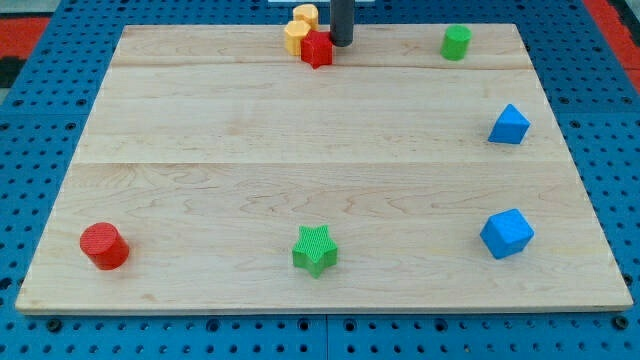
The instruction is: Slide the green star down a bit
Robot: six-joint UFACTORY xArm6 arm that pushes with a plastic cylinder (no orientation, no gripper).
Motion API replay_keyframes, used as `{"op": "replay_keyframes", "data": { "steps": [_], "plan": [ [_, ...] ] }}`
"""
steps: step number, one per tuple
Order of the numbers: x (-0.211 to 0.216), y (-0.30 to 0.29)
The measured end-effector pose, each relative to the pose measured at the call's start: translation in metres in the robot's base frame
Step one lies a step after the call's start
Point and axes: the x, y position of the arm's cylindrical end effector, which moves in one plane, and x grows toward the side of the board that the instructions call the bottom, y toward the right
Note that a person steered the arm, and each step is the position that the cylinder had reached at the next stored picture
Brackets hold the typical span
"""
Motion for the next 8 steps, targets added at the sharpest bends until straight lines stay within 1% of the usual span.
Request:
{"op": "replay_keyframes", "data": {
  "steps": [2, 3, 5, 8],
  "plan": [
    [-0.024, 0.006],
    [-0.026, 0.006],
    [-0.015, 0.011],
    [0.008, 0.05]
  ]
}}
